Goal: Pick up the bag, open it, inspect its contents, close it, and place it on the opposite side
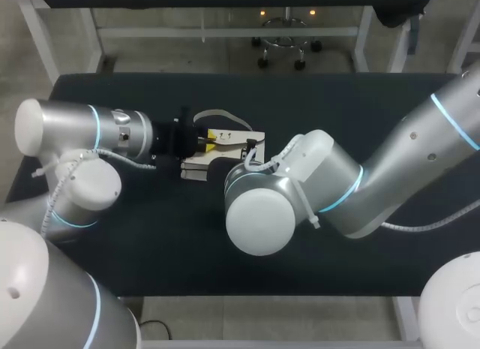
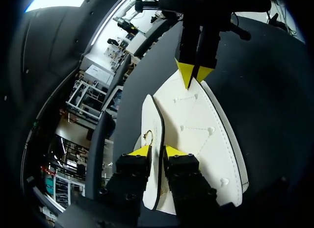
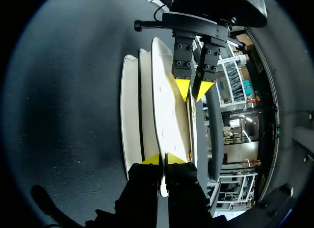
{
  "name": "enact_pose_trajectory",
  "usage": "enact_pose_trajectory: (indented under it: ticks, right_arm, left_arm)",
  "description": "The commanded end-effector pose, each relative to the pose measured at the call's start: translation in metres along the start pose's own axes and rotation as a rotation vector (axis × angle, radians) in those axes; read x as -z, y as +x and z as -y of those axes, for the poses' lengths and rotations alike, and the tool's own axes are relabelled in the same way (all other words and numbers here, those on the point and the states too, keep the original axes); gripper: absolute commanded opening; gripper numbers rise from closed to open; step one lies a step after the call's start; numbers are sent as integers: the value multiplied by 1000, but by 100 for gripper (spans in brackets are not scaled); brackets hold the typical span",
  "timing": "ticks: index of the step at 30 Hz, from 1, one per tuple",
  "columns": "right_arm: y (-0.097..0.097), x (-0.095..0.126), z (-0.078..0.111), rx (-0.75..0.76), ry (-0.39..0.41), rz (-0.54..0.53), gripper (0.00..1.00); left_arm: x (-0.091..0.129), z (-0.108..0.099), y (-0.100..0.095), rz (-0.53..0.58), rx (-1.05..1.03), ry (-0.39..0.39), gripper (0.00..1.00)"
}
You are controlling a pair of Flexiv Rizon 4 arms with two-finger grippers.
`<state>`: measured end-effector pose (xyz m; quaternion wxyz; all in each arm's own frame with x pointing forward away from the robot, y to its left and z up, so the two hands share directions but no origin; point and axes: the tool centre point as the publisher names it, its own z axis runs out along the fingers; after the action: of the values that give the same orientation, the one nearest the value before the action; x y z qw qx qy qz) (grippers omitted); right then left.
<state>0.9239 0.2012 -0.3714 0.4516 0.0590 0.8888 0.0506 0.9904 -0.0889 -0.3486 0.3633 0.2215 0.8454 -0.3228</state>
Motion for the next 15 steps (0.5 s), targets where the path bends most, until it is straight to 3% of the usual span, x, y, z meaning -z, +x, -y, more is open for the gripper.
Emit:
enact_pose_trajectory:
  ticks: [1, 9, 12, 15]
  right_arm:
    - [4, -1, 3, -1, -16, 21, 0]
    - [4, -1, 3, -1, -16, 21, 0]
    - [4, -1, 3, -1, -16, 21, 0]
    - [4, -1, 3, -1, -16, 21, 0]
  left_arm:
    - [-4, -1, -2, 13, -1, -11, 39]
    - [-11, -3, -10, 24, -28, -53, 29]
    - [-15, -4, -10, 20, -33, -63, 12]
    - [-17, -6, -8, 15, -35, -78, 6]
